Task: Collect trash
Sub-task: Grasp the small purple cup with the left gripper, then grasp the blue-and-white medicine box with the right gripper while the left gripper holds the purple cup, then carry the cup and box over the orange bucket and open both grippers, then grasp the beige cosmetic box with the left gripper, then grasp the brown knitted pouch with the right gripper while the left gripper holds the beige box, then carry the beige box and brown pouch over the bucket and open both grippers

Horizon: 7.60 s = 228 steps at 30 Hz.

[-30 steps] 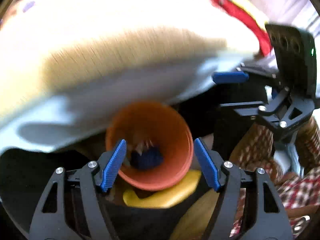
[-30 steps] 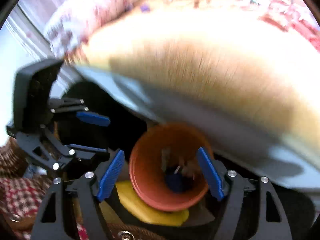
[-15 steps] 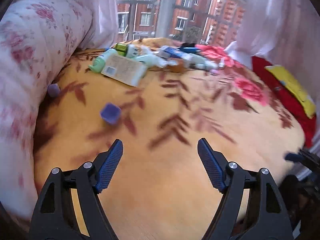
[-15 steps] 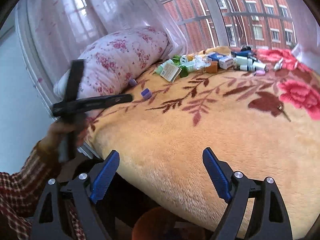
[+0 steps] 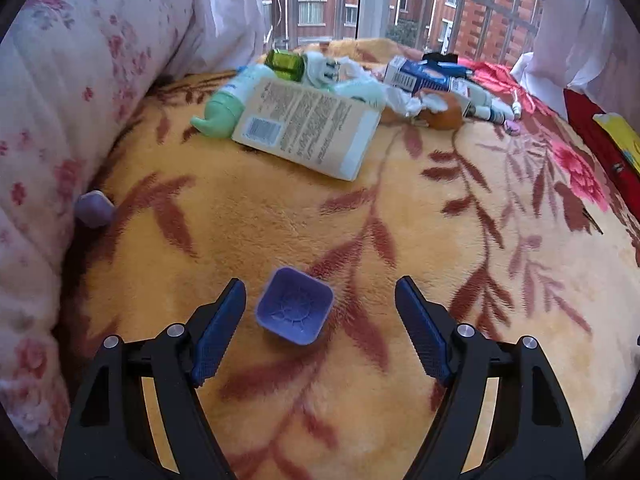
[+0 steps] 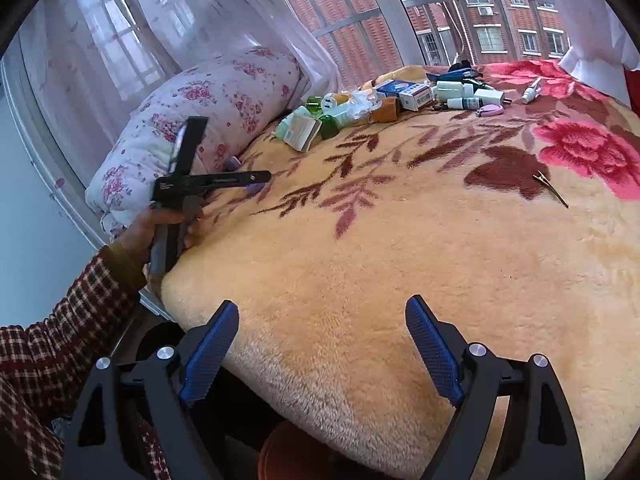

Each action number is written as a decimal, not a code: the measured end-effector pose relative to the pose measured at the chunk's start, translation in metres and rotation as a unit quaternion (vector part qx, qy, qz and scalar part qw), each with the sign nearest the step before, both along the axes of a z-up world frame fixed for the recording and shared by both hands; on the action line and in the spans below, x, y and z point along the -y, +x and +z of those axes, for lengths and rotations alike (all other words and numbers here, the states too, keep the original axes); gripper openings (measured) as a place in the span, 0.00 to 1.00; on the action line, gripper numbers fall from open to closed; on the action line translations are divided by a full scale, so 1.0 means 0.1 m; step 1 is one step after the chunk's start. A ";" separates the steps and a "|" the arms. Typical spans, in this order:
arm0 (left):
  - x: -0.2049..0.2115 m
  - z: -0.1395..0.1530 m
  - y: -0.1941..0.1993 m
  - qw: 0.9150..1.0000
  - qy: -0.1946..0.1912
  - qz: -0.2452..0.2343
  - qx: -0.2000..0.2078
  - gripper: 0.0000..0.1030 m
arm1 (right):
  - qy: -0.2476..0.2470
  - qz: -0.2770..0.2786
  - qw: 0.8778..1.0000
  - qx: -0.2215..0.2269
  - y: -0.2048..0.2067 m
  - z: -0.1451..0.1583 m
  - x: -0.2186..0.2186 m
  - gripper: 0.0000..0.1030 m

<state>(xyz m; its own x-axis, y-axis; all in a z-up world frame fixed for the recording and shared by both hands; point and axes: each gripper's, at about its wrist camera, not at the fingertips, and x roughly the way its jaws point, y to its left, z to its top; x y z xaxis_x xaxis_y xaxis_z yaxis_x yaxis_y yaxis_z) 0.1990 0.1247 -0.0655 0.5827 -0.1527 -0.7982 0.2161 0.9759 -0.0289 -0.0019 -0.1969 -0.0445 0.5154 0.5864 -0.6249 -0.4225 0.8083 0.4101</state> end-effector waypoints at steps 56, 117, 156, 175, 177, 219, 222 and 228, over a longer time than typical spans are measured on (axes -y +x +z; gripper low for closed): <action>0.85 0.20 -0.96 0.986 -0.140 -0.086 0.040 0.36 | -0.264 0.017 0.964 -0.030 4.66 -0.15 -1.12 0.47; 1.17 -0.21 -3.01 0.986 -0.063 -0.152 -0.040 0.72 | -0.017 0.046 0.998 -0.042 -0.92 -0.02 -0.01 0.91; -0.15 -0.12 1.38 0.867 -0.302 0.392 -0.066 0.85 | -0.025 0.007 0.979 0.202 0.16 0.44 -0.04 0.95; 0.39 0.24 -0.02 0.969 -0.205 0.127 0.058 0.63 | -0.139 0.031 0.980 0.138 2.09 0.54 -0.35 0.95; 0.48 0.26 -0.22 0.974 -0.191 0.100 0.064 0.63 | -0.152 0.039 0.979 0.129 2.41 0.46 -0.52 0.95; 1.01 0.21 -2.58 0.981 -0.162 -0.096 -0.039 0.63 | -0.090 0.120 0.987 0.060 -0.15 0.50 -0.38 0.36; 1.07 0.04 -2.79 0.978 -0.157 -0.115 -0.076 0.63 | -0.095 0.139 0.985 0.024 -0.48 0.34 -0.40 0.36; 1.16 -0.44 -2.96 0.967 -0.141 -0.132 -0.165 0.63 | -0.120 0.155 0.978 -0.077 -0.89 -0.32 -0.43 0.37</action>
